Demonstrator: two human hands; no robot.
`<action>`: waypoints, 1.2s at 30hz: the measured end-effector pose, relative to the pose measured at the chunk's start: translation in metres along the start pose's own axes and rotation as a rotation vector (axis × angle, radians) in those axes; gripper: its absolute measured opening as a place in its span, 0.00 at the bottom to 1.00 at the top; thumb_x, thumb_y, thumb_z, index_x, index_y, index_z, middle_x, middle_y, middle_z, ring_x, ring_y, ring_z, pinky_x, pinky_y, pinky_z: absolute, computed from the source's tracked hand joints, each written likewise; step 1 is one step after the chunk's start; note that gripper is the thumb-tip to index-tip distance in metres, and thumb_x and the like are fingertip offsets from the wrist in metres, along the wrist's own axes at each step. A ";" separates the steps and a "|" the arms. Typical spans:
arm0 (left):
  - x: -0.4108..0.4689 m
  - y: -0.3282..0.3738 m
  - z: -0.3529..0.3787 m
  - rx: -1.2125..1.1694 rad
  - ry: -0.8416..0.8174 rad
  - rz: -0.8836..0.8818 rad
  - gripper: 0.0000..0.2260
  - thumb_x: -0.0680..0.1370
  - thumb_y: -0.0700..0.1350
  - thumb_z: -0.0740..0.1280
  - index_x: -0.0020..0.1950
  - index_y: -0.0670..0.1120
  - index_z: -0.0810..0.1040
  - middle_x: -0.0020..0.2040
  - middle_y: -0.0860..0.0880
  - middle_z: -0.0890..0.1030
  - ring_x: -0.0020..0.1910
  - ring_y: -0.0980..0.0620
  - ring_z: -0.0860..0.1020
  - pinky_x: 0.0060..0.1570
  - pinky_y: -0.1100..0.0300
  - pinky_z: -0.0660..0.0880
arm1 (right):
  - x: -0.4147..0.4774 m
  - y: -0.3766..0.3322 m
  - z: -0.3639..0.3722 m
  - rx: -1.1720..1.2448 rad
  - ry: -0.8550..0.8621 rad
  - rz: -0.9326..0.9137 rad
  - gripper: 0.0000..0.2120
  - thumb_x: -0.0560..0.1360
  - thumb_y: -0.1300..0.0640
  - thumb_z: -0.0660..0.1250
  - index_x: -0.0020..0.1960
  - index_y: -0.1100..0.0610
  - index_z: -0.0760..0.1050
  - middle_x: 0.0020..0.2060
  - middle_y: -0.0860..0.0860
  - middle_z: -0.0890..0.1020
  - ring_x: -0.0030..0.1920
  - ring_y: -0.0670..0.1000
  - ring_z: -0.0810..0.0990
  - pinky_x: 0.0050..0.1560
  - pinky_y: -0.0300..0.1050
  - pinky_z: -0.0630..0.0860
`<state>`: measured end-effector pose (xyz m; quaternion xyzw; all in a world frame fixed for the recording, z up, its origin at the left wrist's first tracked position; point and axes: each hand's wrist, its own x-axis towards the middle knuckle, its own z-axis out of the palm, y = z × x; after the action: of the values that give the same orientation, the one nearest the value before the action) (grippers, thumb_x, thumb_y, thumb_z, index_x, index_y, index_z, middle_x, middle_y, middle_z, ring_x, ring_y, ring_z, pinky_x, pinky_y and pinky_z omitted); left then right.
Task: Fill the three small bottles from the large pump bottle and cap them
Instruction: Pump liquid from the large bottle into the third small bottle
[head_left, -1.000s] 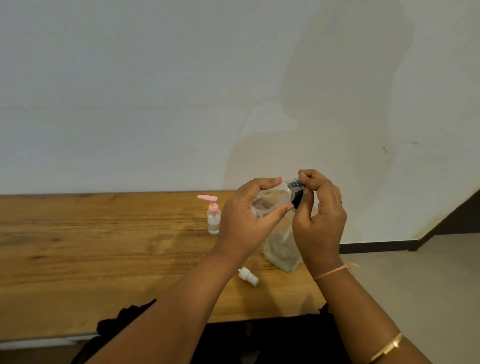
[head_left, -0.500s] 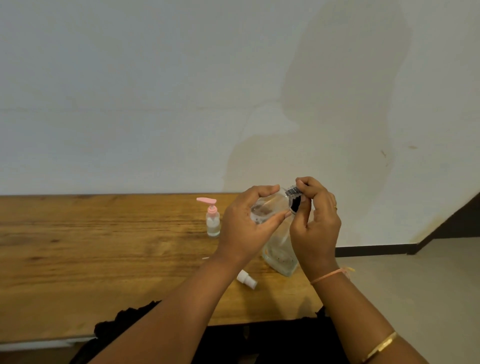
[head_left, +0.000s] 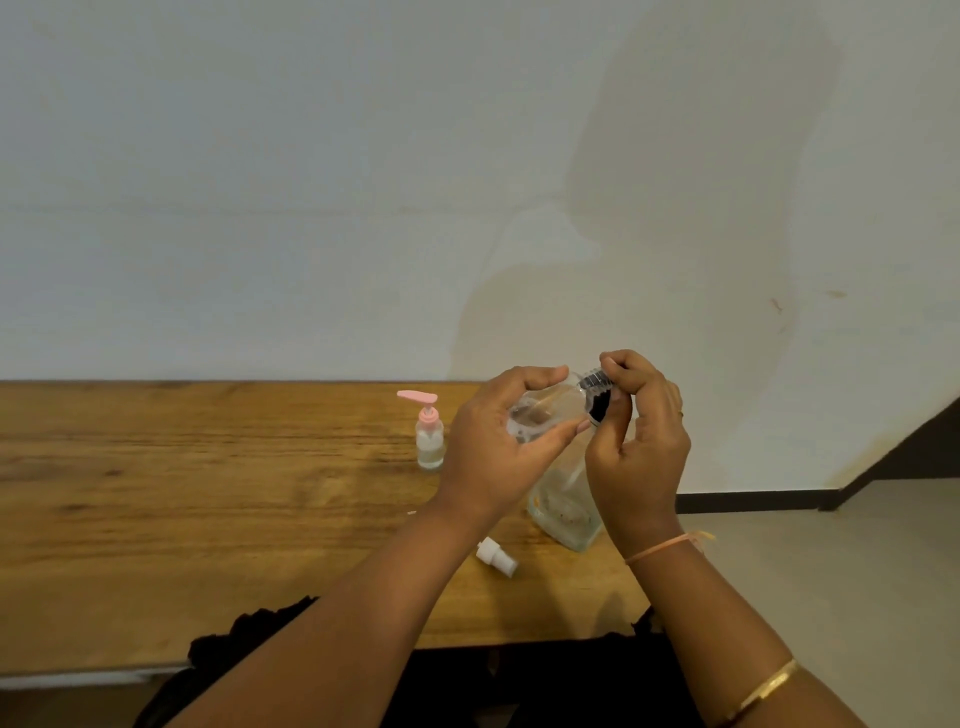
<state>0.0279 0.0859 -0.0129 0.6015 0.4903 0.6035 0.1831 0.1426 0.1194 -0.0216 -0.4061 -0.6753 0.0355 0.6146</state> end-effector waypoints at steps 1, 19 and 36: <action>0.000 0.000 0.000 0.004 0.002 0.002 0.18 0.68 0.45 0.77 0.55 0.54 0.77 0.52 0.62 0.79 0.56 0.64 0.77 0.53 0.73 0.72 | 0.000 0.001 0.000 -0.001 0.000 -0.001 0.14 0.72 0.74 0.59 0.55 0.65 0.76 0.53 0.50 0.75 0.53 0.48 0.73 0.54 0.27 0.68; 0.000 0.000 -0.001 -0.021 0.013 -0.014 0.18 0.68 0.46 0.77 0.54 0.56 0.76 0.53 0.62 0.79 0.57 0.63 0.77 0.55 0.68 0.74 | 0.000 -0.006 0.001 0.011 0.005 0.045 0.15 0.72 0.74 0.58 0.55 0.64 0.76 0.53 0.50 0.75 0.54 0.49 0.74 0.55 0.27 0.69; 0.002 -0.001 -0.001 0.007 -0.009 -0.026 0.17 0.68 0.46 0.77 0.55 0.53 0.78 0.53 0.60 0.80 0.56 0.63 0.77 0.54 0.69 0.74 | 0.001 0.000 -0.003 -0.038 -0.018 -0.017 0.16 0.72 0.74 0.59 0.56 0.64 0.76 0.53 0.48 0.76 0.55 0.48 0.74 0.56 0.28 0.69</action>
<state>0.0260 0.0872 -0.0126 0.5983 0.4993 0.5968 0.1911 0.1451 0.1192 -0.0201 -0.4116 -0.6849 0.0210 0.6009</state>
